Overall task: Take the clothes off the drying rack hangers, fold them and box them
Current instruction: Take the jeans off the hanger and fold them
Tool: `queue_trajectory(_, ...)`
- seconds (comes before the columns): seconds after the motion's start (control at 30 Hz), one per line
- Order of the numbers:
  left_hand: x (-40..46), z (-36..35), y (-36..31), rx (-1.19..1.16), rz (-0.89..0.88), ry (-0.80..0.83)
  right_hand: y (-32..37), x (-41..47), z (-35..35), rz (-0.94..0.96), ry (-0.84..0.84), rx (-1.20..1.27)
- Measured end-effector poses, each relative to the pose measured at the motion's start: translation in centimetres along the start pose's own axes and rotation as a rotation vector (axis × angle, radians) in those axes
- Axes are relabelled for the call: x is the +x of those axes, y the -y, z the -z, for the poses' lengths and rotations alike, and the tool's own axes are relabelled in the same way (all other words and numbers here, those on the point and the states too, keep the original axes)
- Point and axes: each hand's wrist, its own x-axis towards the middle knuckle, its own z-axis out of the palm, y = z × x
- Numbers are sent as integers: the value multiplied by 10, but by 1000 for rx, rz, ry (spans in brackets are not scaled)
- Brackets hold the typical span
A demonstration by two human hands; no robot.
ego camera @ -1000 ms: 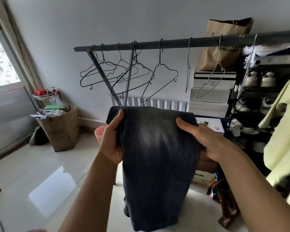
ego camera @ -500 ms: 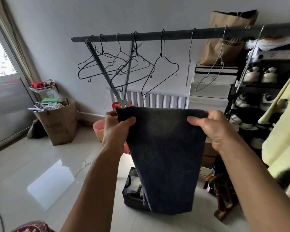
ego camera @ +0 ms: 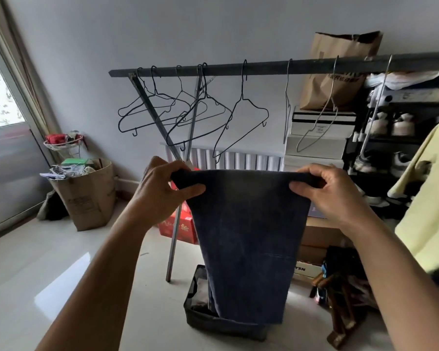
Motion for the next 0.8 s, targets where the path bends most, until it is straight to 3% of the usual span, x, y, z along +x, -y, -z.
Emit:
queue_trajectory(0.13, -10, -14, -3, -837, 254, 59, 5, 1, 1, -30, 60, 337)
queue_trajectory(0.2, -10, -23, -14, -1022, 315, 6, 7, 3, -2, -31, 53, 444)
queue_trajectory(0.3, -4, -30, -31, -1051, 393, -92, 2, 7, 0, -71, 69, 612)
queue_trajectory(0.5, 10, -30, -33, -1061, 493, -80, -32, -33, -17, -372, 472, 732)
queue_trajectory(0.63, 14, -27, -19, -1080, 617, -52, -24, -37, -37, -455, 370, 763)
queue_trajectory(0.73, 5, -28, 1, -1279, 648, 123, -19, -30, -40, -500, 282, 848)
queue_trajectory(0.8, -11, -40, 12, -1286, 673, 201, -16, -24, -40, -501, 254, 856)
